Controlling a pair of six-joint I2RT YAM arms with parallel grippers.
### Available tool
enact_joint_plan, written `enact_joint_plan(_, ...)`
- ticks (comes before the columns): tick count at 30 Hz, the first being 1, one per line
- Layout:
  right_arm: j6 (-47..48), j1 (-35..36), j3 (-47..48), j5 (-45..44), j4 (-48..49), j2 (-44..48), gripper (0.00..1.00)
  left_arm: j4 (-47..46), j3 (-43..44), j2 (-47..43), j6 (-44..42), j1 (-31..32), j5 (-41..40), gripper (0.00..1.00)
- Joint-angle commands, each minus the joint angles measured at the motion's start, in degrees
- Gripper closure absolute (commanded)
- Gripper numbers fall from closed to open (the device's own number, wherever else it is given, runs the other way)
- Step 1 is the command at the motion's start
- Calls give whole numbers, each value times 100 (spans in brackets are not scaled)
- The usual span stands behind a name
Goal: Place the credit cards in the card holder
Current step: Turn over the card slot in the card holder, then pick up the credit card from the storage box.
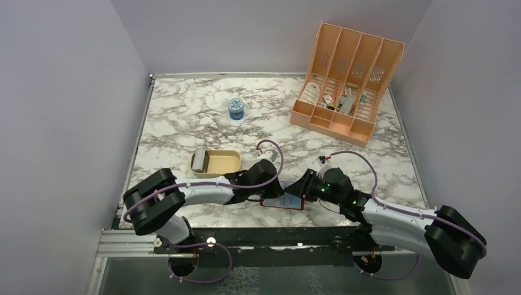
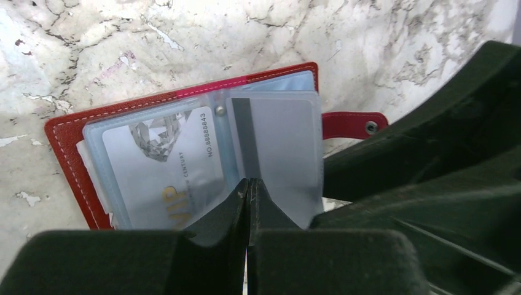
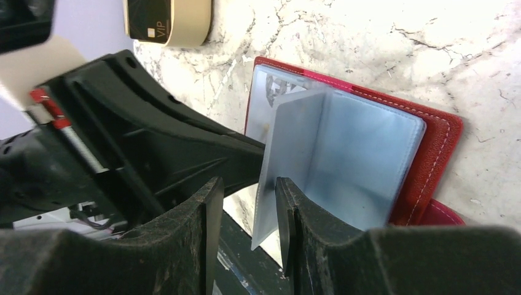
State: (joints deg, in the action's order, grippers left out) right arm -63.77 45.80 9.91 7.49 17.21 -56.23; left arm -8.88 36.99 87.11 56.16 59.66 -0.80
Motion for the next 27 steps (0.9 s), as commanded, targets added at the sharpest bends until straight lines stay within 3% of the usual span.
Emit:
enact_joint_plan(1, 153, 34, 245, 297, 235, -178, 61, 263, 35, -422, -35, 0, -253, 97)
enact_joint_plan(6, 276, 34, 464, 557, 376, -506, 60, 901, 79, -763, -134, -164, -618, 92)
enact_joint_plan(18, 721, 34, 1443, 1596, 244, -1947, 58, 2709, 491, -2328, -1219, -1636, -1054, 70)
enact_joint_plan(27, 1293, 34, 1746, 1184, -916, -1436, 58, 3915, 1163, -2499, -2275, -2665, -1533, 59)
